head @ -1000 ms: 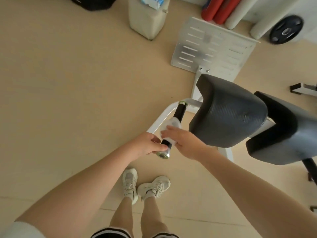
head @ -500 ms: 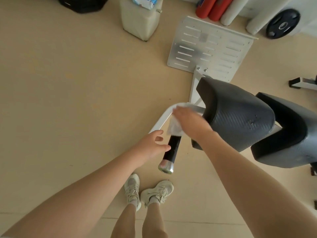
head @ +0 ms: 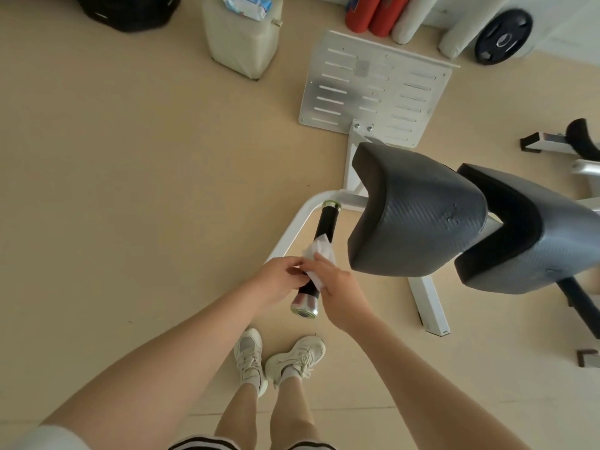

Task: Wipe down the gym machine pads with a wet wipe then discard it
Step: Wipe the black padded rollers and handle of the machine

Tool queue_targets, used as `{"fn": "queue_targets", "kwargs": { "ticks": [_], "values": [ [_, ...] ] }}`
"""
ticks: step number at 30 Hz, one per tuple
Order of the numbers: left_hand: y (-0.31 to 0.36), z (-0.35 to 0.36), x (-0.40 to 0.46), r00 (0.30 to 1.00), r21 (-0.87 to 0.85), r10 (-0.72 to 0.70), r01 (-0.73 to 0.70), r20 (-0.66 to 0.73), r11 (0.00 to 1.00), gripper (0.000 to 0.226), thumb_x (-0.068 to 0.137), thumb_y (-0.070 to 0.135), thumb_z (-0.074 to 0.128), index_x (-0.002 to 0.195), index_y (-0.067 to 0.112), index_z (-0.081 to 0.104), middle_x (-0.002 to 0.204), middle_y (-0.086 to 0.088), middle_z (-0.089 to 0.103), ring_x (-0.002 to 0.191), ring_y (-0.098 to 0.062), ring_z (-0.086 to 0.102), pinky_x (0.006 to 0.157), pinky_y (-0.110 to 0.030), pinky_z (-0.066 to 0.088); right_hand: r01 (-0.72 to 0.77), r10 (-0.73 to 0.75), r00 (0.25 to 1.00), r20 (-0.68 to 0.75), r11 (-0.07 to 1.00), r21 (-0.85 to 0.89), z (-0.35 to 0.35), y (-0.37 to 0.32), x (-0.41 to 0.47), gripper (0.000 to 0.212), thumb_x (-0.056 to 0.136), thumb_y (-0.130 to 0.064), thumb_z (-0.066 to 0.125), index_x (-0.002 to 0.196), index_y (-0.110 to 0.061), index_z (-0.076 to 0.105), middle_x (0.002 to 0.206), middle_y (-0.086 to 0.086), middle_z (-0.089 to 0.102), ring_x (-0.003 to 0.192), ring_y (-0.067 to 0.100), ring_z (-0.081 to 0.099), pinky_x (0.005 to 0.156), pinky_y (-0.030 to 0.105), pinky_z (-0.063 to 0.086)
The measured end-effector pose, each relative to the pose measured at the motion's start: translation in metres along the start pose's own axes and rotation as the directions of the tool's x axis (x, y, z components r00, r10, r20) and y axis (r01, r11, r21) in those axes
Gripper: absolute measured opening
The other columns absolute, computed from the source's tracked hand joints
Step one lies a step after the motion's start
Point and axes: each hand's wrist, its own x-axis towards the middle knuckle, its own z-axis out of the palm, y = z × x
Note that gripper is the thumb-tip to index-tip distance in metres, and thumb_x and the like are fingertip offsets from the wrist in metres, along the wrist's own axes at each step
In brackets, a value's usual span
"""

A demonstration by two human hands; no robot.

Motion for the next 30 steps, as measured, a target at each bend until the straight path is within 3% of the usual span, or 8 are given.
{"fn": "queue_targets", "kwargs": {
  "ticks": [3, 6, 10, 13, 17, 25, 27, 30],
  "values": [
    [-0.004, 0.0, 0.0, 1.0, -0.06, 0.006, -0.006, -0.001, 0.998, 0.048, 0.09, 0.0, 0.049, 0.135, 0.014, 0.044, 0.119, -0.013, 0.062, 0.078, -0.015, 0.06, 0.075, -0.013, 0.045, -0.056, 0.062, 0.987, -0.15, 0.997, 0.044, -0.01, 0.001, 0.002, 0.041, 0.089, 0.007, 0.04, 0.124, -0.009, 0.053, 0.102, 0.006, 0.056, 0.089, 0.022, 0.054, 0.071, 0.003, 0.038],
    [-0.011, 0.002, 0.001, 1.0, -0.097, -0.014, 0.012, -0.017, 0.995, 0.051, 0.091, 0.005, 0.051, 0.139, 0.014, 0.039, 0.123, -0.008, 0.06, 0.077, -0.009, 0.059, 0.099, -0.034, 0.039, -0.095, 0.063, 0.939, -0.339, 0.992, -0.08, -0.013, 0.001, 0.036, 0.049, 0.087, 0.012, 0.039, 0.134, -0.002, 0.041, 0.134, 0.014, 0.047, 0.124, 0.028, 0.045, 0.096, 0.026, 0.039],
    [-0.014, 0.004, 0.001, 1.0, -0.12, -0.008, 0.005, -0.023, 0.993, 0.047, 0.092, 0.008, 0.051, 0.137, 0.014, 0.041, 0.122, -0.006, 0.059, 0.078, -0.002, 0.055, 0.074, -0.011, 0.041, -0.202, 0.125, 0.903, -0.411, 0.968, -0.147, -0.018, 0.006, 0.073, 0.057, 0.087, 0.016, 0.033, 0.141, -0.001, 0.027, 0.15, 0.013, 0.027, 0.143, 0.022, 0.013, 0.113, 0.024, 0.013],
    [-0.017, 0.006, 0.001, 1.0, -0.205, -0.016, 0.011, -0.026, 0.979, 0.044, 0.092, 0.004, 0.05, 0.134, 0.011, 0.043, 0.098, 0.0, 0.063, 0.061, 0.004, 0.056, 0.058, -0.01, 0.04, -0.29, 0.239, 0.922, -0.304, 0.948, -0.132, -0.01, 0.021, 0.081, 0.052, 0.088, 0.011, 0.037, 0.138, -0.003, 0.031, 0.137, 0.015, 0.043, 0.132, 0.028, 0.036, 0.108, 0.031, 0.033],
    [-0.02, 0.007, 0.002, 0.999, -0.267, -0.032, 0.022, -0.031, 0.963, 0.042, 0.092, 0.001, 0.048, 0.132, 0.009, 0.045, 0.078, 0.006, 0.058, 0.041, 0.006, 0.05, 0.062, -0.02, 0.034, -0.401, 0.41, 0.902, -0.134, 0.912, 0.089, 0.004, 0.028, 0.05, 0.056, 0.092, 0.004, 0.032, 0.144, -0.016, 0.026, 0.109, 0.012, 0.058, 0.097, 0.026, 0.058, 0.079, 0.034, 0.049],
    [-0.013, 0.008, -0.001, 1.0, -0.164, -0.015, 0.012, -0.021, 0.986, 0.042, 0.093, 0.007, 0.049, 0.133, 0.017, 0.047, 0.111, -0.001, 0.061, 0.098, -0.015, 0.057, 0.081, -0.019, 0.044, -0.35, 0.533, 0.846, -0.006, 0.564, 0.748, 0.044, 0.019, 0.008, 0.04, 0.099, -0.019, 0.031, 0.137, -0.026, 0.041, 0.122, 0.004, 0.058, 0.098, 0.015, 0.06, 0.071, 0.021, 0.048],
    [-0.012, 0.01, -0.002, 0.999, -0.172, -0.006, 0.001, -0.033, 0.985, 0.041, 0.093, 0.005, 0.046, 0.133, 0.014, 0.045, 0.111, -0.003, 0.059, 0.097, -0.016, 0.056, 0.074, -0.015, 0.046, -0.321, 0.533, 0.846, -0.026, 0.547, 0.773, 0.041, 0.02, 0.023, 0.041, 0.096, -0.026, 0.032, 0.137, -0.028, 0.04, 0.125, 0.007, 0.057, 0.104, 0.02, 0.059, 0.086, 0.033, 0.05],
    [-0.016, 0.013, -0.001, 0.999, -0.217, 0.019, -0.027, -0.038, 0.976, 0.041, 0.094, 0.001, 0.043, 0.133, 0.011, 0.043, 0.107, -0.004, 0.057, 0.084, -0.011, 0.059, 0.063, -0.011, 0.049, -0.274, 0.531, 0.844, -0.075, 0.547, 0.791, 0.024, 0.023, 0.046, 0.044, 0.095, -0.021, 0.032, 0.136, -0.032, 0.039, 0.111, 0.002, 0.058, 0.094, 0.017, 0.056, 0.079, 0.028, 0.048]
  ]
}}
